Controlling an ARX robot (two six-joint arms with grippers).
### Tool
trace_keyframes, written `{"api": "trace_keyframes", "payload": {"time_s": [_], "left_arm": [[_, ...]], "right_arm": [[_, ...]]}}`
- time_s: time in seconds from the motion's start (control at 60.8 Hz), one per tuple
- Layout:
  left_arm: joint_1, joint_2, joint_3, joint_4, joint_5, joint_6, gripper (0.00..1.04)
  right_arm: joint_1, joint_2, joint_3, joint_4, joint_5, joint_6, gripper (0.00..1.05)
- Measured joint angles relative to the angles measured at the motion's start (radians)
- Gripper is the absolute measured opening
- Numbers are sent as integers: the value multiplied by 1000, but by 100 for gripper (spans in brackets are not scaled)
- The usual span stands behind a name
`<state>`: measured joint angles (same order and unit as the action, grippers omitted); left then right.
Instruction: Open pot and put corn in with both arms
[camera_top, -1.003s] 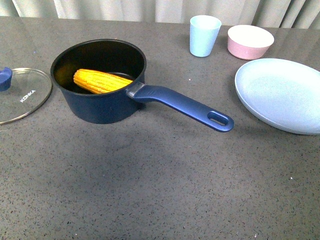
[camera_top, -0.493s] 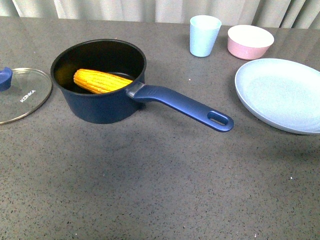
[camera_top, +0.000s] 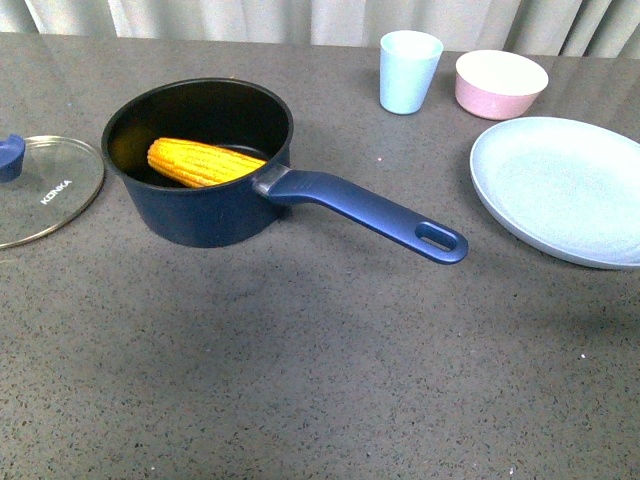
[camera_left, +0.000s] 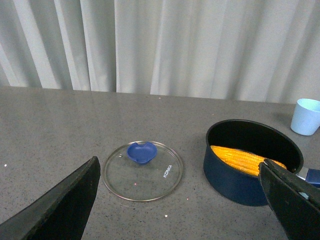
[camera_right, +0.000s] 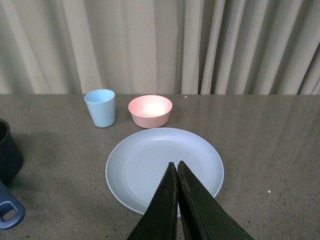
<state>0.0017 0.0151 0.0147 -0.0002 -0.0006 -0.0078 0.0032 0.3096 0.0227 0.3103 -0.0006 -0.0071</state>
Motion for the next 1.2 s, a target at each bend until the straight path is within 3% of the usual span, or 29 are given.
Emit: {"api": "trace_keyframes", "payload": {"time_s": [0.444,0.559,0.905,1.201], "left_arm": [[0,0,0,0,0,0,96],[0,0,0,0,0,0,96],[0,0,0,0,0,0,96],[0,0,0,0,0,0,96]], "right_arm": [[0,-132,0,-132,0,0,2],[0,-271,0,-296,1,0,2],[0,-303,0,-309,0,0,2],[0,-304,0,-309,0,0,51]]}}
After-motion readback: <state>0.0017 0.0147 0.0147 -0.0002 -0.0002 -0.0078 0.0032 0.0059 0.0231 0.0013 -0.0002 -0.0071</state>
